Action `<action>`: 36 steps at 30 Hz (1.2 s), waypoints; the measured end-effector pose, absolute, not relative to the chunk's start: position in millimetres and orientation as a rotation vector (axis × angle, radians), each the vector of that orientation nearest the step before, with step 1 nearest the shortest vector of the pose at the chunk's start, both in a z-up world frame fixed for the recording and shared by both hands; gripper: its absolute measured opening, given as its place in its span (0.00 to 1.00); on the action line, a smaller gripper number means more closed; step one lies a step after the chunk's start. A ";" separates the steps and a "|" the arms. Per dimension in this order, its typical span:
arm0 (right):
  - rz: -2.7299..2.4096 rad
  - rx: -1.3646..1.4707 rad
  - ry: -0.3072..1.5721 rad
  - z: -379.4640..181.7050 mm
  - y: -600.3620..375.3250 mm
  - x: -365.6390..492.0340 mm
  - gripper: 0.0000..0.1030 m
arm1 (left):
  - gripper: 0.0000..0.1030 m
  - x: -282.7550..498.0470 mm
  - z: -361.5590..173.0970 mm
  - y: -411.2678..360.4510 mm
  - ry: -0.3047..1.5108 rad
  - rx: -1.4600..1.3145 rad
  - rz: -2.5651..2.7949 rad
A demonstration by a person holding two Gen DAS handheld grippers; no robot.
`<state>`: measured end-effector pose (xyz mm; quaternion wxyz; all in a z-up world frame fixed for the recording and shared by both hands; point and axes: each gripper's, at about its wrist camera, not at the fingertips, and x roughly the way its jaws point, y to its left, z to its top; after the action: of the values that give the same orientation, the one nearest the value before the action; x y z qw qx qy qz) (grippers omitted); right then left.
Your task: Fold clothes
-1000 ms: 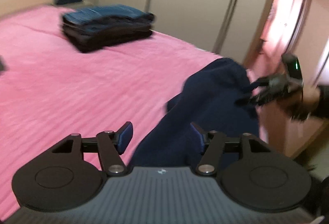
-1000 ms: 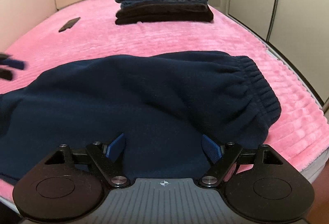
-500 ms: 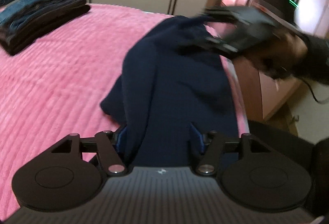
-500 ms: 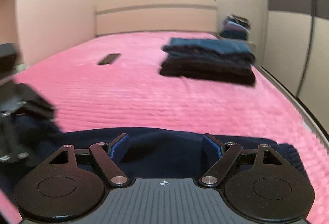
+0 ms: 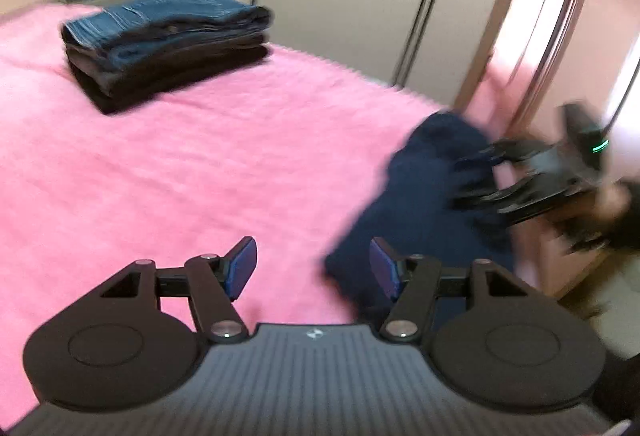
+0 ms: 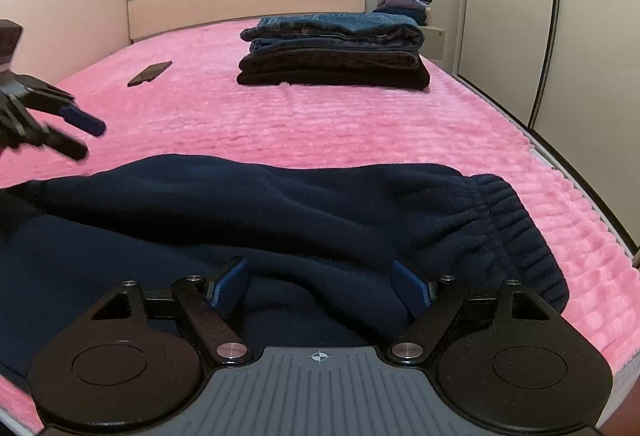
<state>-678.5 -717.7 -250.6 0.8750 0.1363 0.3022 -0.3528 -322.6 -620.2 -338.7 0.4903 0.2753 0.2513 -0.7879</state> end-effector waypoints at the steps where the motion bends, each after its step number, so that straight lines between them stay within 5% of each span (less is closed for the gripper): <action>1: -0.739 0.280 0.631 -249.8 -716.6 -678.1 0.78 | 0.56 -326.6 -343.1 -625.0 0.577 0.740 -1.925; 6: -0.764 0.231 0.637 -244.3 -707.2 -674.7 0.78 | 0.53 -351.0 -370.6 -640.5 0.464 1.027 -2.025; 17: -0.776 0.227 0.612 -240.4 -701.9 -672.6 0.81 | 0.50 -352.1 -371.4 -674.9 0.501 0.873 -2.040; 22: -0.783 0.223 0.605 -239.3 -702.1 -671.3 0.82 | 0.40 -361.1 -371.2 -671.3 0.515 0.960 -2.142; 36: -0.840 0.272 0.617 -242.5 -708.6 -688.9 0.82 | 0.49 -313.7 -369.7 -691.9 0.638 0.697 -1.874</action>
<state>-688.9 -708.6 -242.5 0.8585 0.1297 0.2936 -0.4000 -313.7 -691.9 -369.7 0.4983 0.2881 0.2636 -0.7741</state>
